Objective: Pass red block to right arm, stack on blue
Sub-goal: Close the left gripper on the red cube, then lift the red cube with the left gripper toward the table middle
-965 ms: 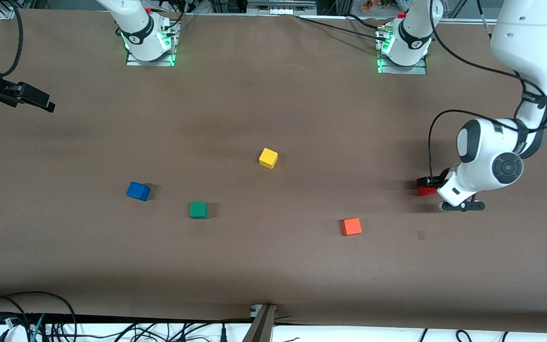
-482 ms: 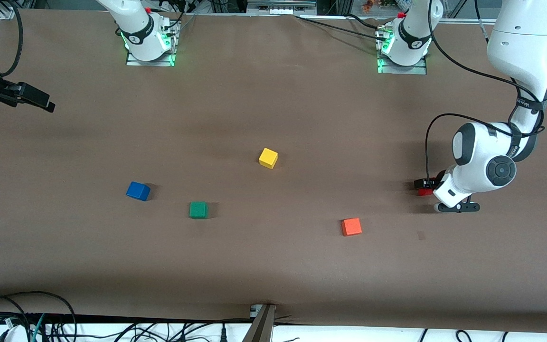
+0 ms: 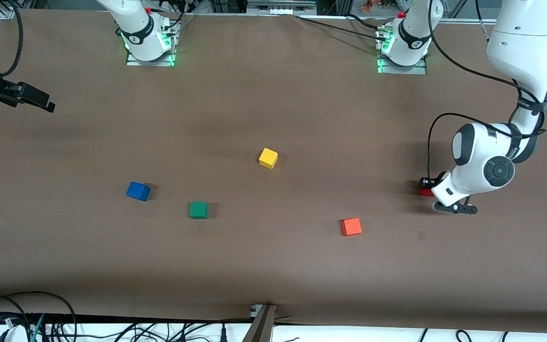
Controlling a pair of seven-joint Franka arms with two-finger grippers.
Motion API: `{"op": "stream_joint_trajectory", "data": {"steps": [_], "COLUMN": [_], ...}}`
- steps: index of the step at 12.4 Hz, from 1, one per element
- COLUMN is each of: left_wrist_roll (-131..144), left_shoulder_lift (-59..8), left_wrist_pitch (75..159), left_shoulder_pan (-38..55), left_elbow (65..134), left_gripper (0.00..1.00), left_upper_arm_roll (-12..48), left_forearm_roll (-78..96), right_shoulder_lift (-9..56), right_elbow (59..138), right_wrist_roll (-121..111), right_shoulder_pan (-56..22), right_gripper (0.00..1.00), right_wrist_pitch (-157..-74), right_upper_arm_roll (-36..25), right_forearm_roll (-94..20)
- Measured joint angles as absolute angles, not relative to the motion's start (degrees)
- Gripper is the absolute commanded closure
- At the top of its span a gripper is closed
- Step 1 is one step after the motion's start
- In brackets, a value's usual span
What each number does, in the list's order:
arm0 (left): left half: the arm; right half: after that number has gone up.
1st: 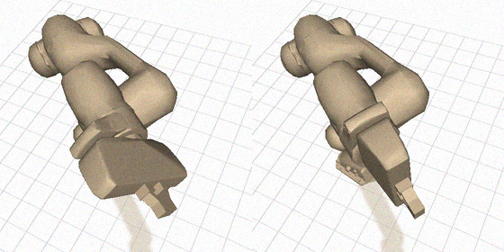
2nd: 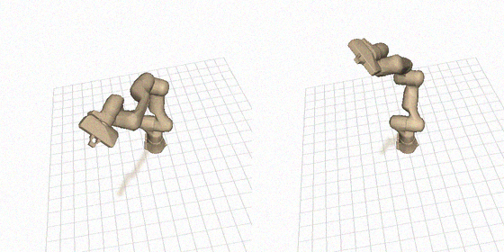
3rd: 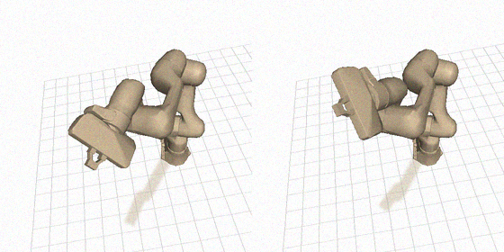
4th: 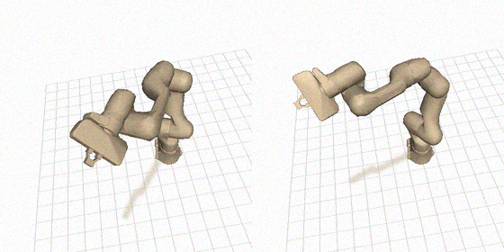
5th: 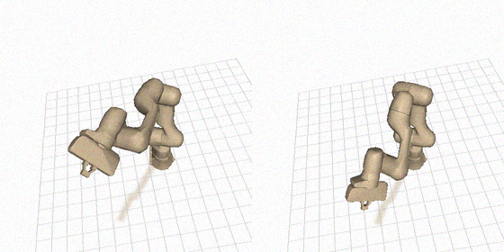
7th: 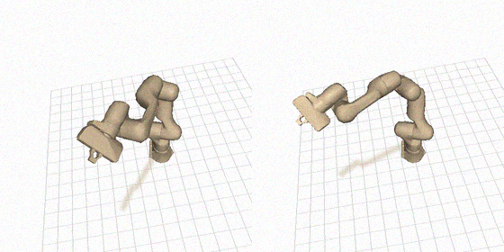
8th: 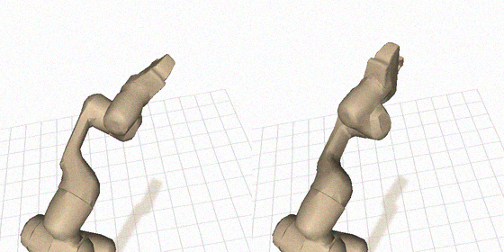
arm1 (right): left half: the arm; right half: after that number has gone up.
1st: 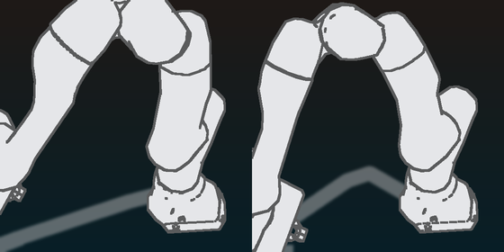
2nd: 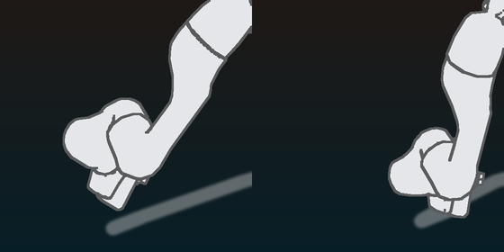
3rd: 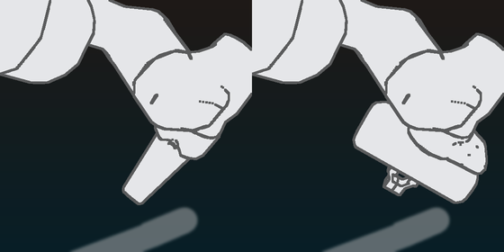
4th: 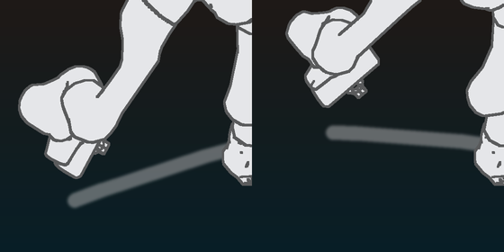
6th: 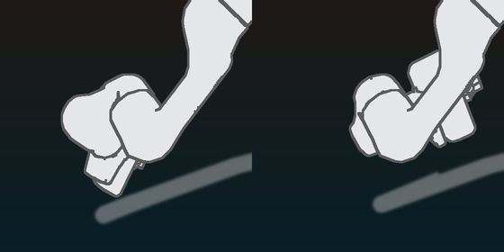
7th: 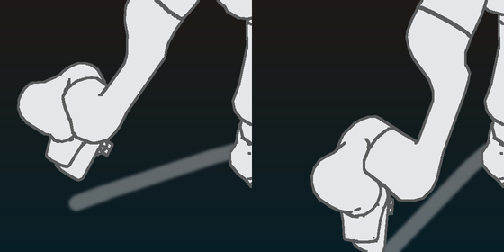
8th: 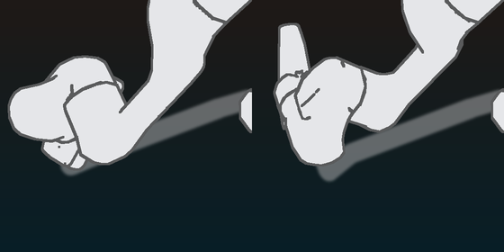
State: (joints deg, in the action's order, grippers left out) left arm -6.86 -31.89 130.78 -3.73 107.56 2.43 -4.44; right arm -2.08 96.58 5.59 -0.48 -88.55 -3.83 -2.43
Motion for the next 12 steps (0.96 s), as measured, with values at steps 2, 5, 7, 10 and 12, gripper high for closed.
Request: {"op": "stream_joint_trajectory", "data": {"steps": [2,5,7,10,12], "left_wrist_roll": [-12.69,-19.55,-19.69,-20.76,-24.23], "left_shoulder_lift": [-31.81,-31.41,-31.22,-31.15,-31.10], "left_wrist_pitch": [128.64,122.74,121.52,121.51,121.67], "left_shoulder_pan": [-3.74,-3.72,-3.69,-3.51,-3.56], "left_elbow": [104.20,96.89,94.34,90.86,89.23], "left_gripper": [1.00,1.00,1.00,1.00,1.00], "left_upper_arm_roll": [2.85,6.70,12.18,19.89,25.21], "left_forearm_roll": [-4.44,-3.17,-0.17,7.79,13.82], "right_shoulder_lift": [-2.08,-2.09,-2.09,-2.08,-2.08], "right_elbow": [96.58,96.58,96.58,96.58,96.58], "right_wrist_roll": [5.59,5.59,5.59,5.59,5.58], "right_shoulder_pan": [-0.48,-0.48,-0.48,-0.49,-0.55], "right_gripper": [0.00,0.00,0.00,0.00,0.00], "right_wrist_pitch": [-88.55,-88.55,-88.55,-88.54,-88.26], "right_upper_arm_roll": [-3.83,-3.83,-3.83,-3.82,-3.74], "right_forearm_roll": [-2.43,-2.43,-2.43,-2.44,-2.47]}}
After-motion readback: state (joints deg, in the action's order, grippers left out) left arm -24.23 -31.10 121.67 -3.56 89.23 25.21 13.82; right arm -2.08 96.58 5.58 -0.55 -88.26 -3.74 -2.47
